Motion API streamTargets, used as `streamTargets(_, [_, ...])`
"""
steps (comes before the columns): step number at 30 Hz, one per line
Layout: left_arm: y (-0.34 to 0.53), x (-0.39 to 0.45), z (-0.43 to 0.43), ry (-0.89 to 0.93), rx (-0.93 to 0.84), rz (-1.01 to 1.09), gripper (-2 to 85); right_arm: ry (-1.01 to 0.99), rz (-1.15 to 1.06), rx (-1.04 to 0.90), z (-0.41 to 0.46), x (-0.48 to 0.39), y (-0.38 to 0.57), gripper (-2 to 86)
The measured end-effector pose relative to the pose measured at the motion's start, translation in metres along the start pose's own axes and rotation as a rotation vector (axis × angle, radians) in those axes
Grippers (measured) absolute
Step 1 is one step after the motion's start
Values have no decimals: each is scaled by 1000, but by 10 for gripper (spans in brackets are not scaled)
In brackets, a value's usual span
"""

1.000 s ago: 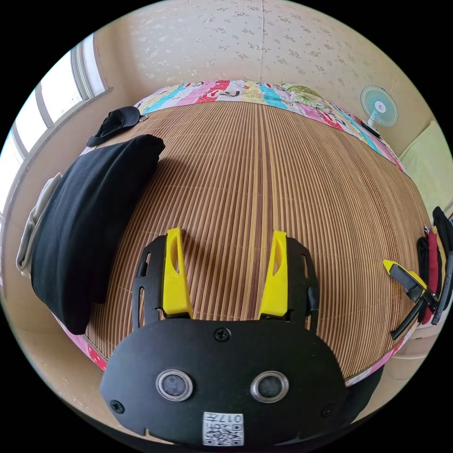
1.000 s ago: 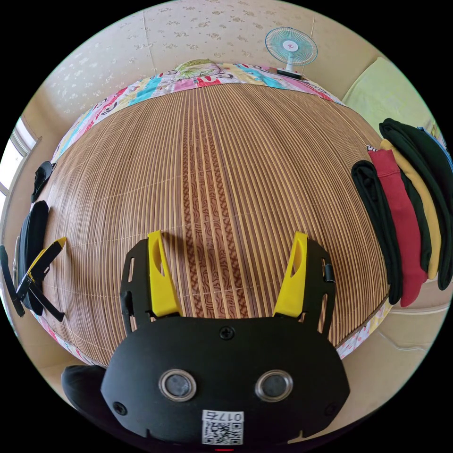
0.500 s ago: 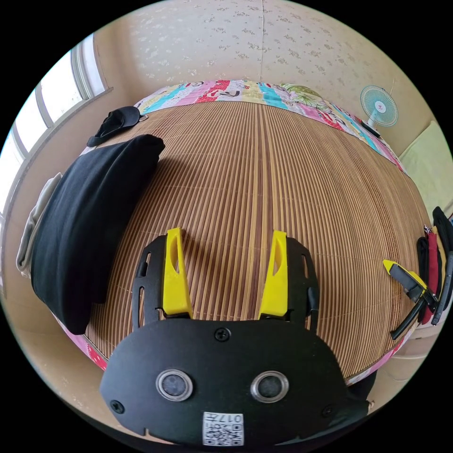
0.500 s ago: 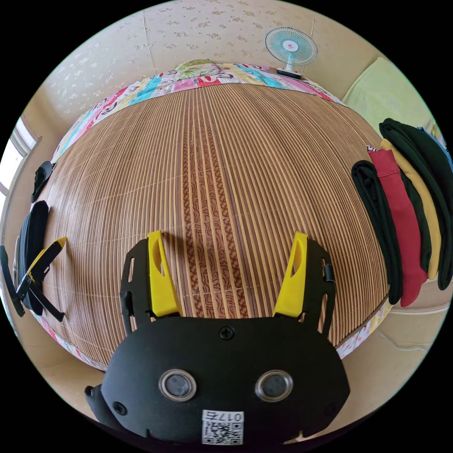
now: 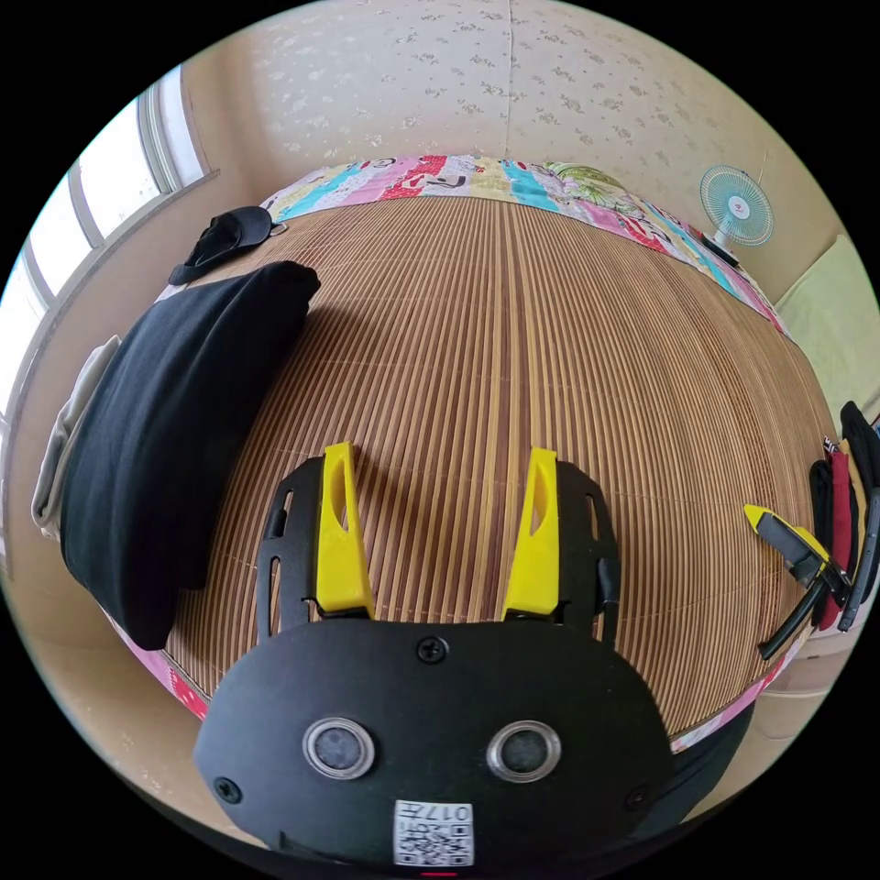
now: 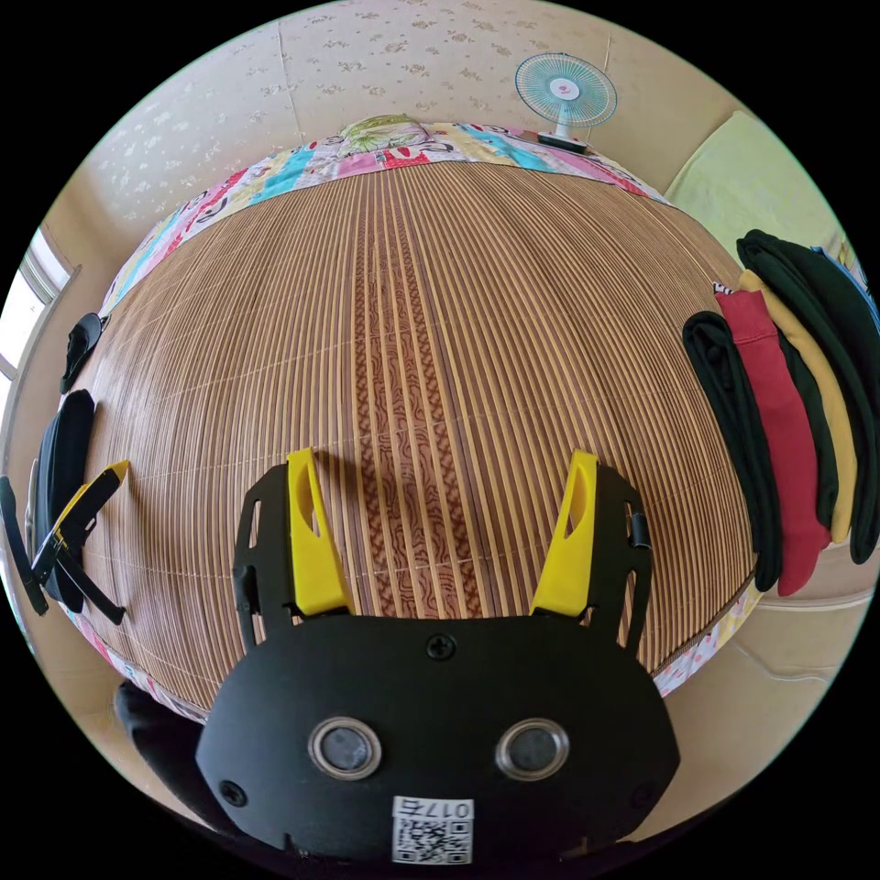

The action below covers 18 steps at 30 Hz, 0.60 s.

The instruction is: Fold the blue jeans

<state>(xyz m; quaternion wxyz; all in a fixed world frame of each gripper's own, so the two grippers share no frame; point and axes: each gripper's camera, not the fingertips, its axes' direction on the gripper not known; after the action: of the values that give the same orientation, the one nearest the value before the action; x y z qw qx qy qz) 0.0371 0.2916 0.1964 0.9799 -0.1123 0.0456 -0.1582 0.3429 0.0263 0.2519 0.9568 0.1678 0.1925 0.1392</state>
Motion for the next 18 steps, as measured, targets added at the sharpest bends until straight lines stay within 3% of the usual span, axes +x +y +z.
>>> streamTargets(18, [-1,1,-2,-1,0,-1,244,0,1,0,-1,-3,-2,348])
